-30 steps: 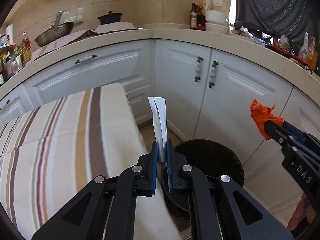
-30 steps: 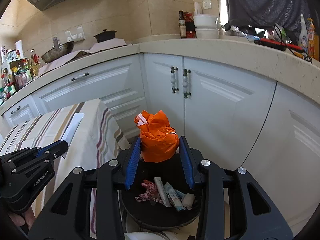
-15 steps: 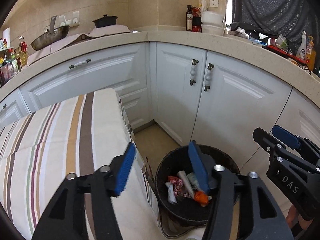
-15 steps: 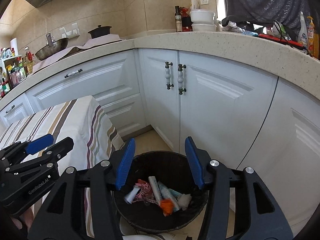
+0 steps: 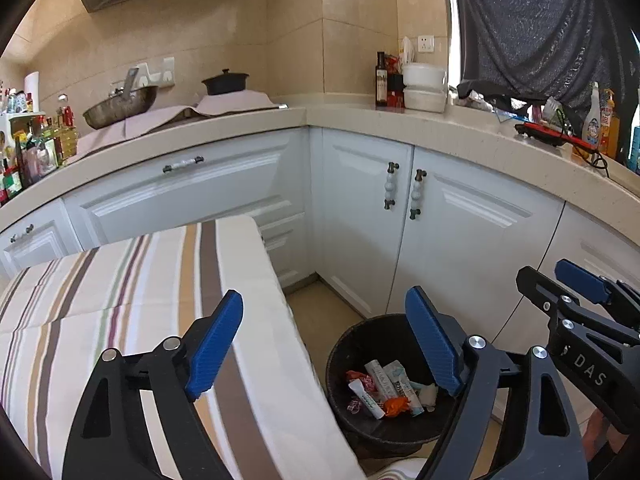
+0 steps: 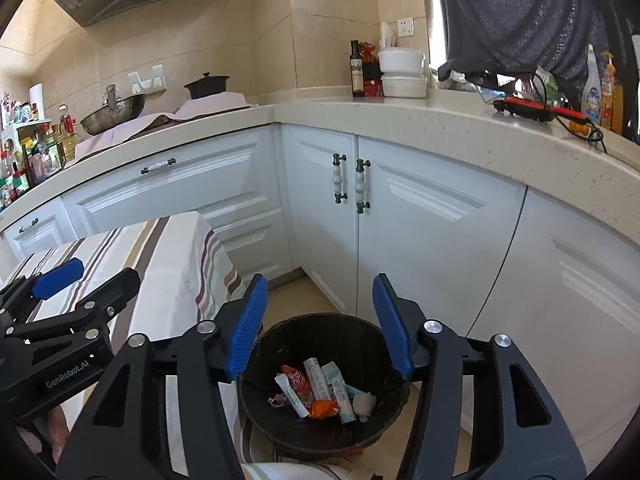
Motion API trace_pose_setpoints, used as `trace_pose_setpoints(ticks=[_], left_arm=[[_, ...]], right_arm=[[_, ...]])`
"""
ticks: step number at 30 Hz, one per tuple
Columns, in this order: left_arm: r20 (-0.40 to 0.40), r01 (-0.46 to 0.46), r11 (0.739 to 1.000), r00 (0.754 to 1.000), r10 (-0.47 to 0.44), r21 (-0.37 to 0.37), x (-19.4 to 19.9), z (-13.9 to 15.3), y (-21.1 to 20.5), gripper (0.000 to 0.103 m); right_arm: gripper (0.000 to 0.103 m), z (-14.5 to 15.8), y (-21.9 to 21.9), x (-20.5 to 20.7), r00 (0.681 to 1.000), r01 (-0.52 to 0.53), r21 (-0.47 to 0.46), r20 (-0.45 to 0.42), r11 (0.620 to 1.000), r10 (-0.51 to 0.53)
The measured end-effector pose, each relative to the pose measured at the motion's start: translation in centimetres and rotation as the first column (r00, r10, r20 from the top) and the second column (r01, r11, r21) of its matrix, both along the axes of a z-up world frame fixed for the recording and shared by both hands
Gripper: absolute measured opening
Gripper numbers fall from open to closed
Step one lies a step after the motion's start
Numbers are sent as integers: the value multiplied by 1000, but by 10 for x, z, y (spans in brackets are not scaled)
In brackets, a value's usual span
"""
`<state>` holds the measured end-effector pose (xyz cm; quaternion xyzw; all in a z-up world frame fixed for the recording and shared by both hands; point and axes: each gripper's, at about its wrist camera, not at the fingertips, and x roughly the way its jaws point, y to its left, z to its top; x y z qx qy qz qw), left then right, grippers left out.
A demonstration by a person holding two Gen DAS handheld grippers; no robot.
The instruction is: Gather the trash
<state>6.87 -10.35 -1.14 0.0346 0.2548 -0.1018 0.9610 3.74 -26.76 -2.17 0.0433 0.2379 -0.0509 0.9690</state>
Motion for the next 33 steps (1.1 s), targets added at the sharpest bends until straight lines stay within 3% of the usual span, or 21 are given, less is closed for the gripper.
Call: trace_pose_setpoints(ticks=[14, 33], left_arm=[[53, -14, 1000, 998, 15, -14, -42, 12, 32, 84], [71, -28, 999, 997, 31, -44, -62, 19, 53, 85]], right_arm=[[61, 16, 21, -48, 1000, -13, -22, 26, 1000, 14], [61, 25, 26, -76, 999, 10, -40, 50, 999, -8]])
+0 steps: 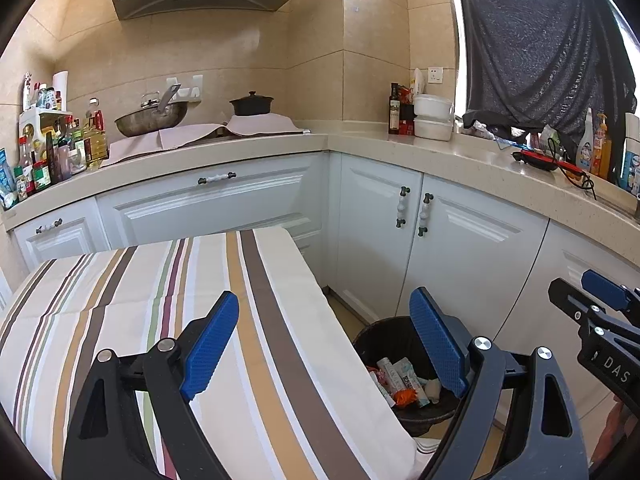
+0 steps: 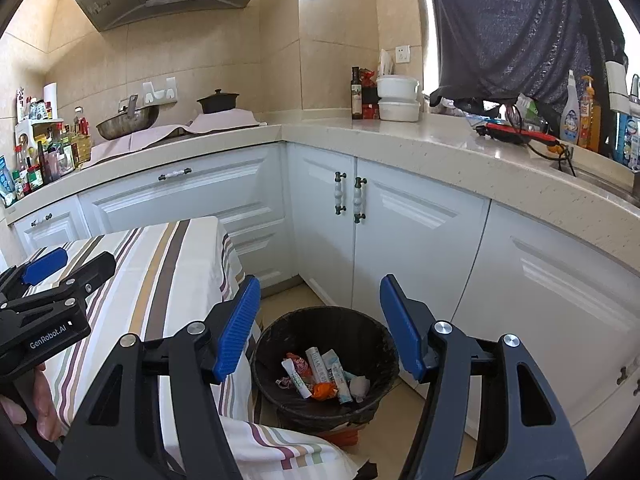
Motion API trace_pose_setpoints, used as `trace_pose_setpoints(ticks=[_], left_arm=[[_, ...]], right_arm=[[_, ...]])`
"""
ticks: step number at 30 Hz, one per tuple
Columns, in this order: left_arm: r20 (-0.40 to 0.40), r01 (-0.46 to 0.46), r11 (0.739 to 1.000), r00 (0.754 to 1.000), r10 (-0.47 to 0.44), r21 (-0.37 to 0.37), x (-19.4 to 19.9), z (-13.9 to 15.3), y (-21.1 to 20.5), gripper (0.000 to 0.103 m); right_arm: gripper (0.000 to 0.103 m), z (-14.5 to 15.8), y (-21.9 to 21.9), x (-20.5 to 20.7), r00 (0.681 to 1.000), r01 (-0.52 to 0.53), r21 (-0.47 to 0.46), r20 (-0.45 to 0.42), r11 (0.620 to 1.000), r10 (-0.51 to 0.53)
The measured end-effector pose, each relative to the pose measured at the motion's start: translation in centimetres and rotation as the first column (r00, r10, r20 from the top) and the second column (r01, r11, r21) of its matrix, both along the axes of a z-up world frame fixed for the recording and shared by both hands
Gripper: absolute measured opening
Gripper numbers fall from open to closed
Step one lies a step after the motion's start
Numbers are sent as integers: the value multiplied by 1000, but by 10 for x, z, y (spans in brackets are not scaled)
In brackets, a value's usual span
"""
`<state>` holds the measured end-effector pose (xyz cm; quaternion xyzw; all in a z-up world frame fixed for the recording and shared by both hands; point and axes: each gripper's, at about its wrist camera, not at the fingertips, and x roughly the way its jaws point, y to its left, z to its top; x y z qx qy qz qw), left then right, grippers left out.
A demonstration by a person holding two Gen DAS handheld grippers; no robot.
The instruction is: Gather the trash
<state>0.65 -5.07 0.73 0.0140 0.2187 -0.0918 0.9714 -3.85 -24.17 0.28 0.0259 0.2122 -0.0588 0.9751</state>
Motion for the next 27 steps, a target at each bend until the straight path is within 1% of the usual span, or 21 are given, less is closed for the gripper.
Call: trace_pose_setpoints(ticks=[12, 19, 27], left_arm=[[7, -7, 1000, 1000, 7, -18, -5, 3, 8, 85], [24, -8, 1000, 1000, 8, -7, -7, 4, 8, 85], [19, -6, 1000, 1000, 6, -17, -6, 4, 10, 85]], right_arm=[[61, 3, 5, -2, 1000, -6, -10, 8, 1000, 6], [61, 2, 6, -3, 1000, -7, -10, 8, 1000, 7], [61, 2, 5, -3, 1000, -5, -11, 9, 1000, 5]])
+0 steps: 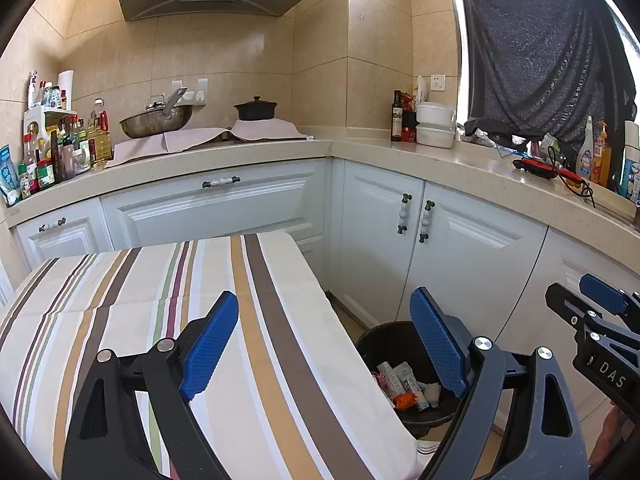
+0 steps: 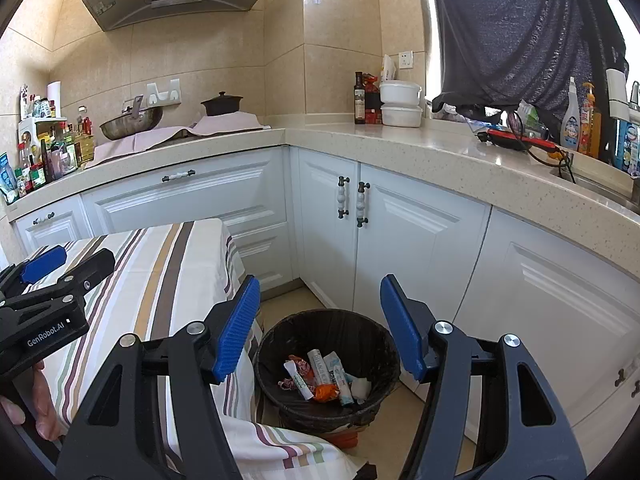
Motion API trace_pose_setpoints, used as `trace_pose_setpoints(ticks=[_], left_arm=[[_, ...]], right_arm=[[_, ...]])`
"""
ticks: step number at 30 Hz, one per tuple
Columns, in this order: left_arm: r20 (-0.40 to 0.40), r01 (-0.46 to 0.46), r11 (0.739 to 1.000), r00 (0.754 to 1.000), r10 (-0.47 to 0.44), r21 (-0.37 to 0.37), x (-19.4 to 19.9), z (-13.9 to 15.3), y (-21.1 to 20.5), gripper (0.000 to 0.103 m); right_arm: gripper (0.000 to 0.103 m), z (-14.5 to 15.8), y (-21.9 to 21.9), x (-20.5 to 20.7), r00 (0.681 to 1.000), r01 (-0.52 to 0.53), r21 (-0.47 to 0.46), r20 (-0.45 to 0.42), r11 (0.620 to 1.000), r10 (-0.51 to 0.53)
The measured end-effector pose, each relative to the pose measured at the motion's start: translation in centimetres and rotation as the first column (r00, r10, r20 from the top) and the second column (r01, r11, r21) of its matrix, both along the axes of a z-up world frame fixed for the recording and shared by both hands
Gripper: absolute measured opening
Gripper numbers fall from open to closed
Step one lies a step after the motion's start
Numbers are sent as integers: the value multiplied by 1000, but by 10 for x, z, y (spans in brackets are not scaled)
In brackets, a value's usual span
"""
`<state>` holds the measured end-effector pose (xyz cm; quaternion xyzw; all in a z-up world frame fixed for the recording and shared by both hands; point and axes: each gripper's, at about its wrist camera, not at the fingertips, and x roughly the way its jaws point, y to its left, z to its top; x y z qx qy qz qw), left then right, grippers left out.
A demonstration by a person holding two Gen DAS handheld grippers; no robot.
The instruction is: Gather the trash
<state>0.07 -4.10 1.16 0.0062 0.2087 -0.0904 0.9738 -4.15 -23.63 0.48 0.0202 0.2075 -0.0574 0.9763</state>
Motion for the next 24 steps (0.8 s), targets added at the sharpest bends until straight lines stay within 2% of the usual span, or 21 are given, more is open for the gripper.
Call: trace_pose_setpoints(ticks=[13, 19, 24], left_arm=[[-19, 20, 1000, 1000, -20, -6, 1, 1, -3, 86], [-16, 26, 999, 1000, -25, 31, 0, -1, -8, 86], [-3, 30, 999, 1000, -30, 32, -2, 0, -9, 89]], right_arm=[[61, -1, -1, -1, 1000, 0, 1, -3, 1000, 0], [62, -1, -2, -2, 1000, -2, 1, -6, 1000, 2], [62, -2, -1, -1, 1000, -1, 1, -10, 1000, 1]])
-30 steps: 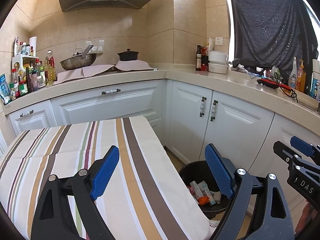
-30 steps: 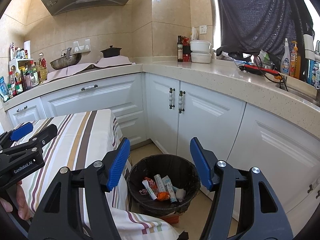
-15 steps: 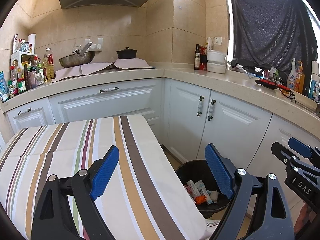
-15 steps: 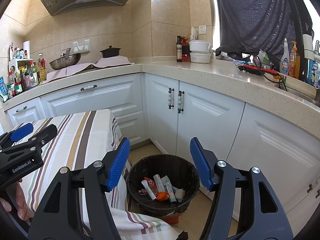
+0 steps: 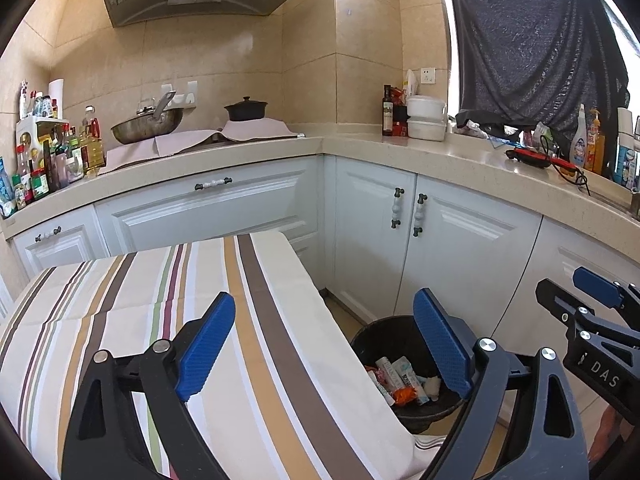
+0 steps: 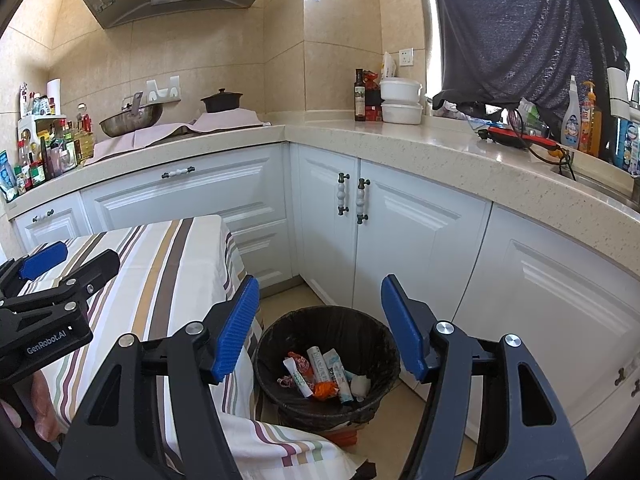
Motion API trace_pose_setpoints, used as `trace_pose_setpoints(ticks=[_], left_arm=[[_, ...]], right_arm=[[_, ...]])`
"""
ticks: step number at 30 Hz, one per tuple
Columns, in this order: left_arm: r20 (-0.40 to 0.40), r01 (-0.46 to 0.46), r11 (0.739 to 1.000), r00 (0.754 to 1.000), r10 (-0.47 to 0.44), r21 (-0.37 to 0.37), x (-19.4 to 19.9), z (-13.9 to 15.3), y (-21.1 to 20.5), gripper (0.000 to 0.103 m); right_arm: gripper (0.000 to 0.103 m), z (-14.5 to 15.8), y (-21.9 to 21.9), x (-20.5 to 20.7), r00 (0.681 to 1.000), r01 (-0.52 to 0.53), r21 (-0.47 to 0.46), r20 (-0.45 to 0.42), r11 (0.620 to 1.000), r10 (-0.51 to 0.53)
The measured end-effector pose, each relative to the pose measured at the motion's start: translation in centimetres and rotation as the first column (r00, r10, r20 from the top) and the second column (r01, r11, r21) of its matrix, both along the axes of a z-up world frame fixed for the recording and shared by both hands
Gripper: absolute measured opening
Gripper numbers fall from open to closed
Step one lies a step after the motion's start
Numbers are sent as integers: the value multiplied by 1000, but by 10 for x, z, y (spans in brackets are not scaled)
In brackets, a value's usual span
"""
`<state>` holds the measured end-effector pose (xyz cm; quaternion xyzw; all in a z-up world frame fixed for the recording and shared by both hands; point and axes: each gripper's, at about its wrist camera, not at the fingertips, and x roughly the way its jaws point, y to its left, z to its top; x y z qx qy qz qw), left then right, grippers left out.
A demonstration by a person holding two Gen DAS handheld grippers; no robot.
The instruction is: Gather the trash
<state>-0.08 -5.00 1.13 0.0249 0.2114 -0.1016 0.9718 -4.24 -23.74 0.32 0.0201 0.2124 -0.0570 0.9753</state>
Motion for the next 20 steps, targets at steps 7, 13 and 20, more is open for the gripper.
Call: trace_pose_setpoints(ticks=[7, 13, 20], left_arm=[[12, -12, 1000, 1000, 12, 8, 0, 0, -1, 93], [4, -20, 1000, 1000, 20, 6, 1, 0, 1, 93], [-81, -21, 1000, 996, 21, 5, 14, -10, 12, 93]], right_arm=[[62, -2, 1, 2, 1000, -2, 1, -5, 1000, 2], [62, -3, 4, 2, 1000, -7, 0, -4, 1000, 7], [66, -5, 9, 8, 1000, -23, 4, -13, 1000, 23]])
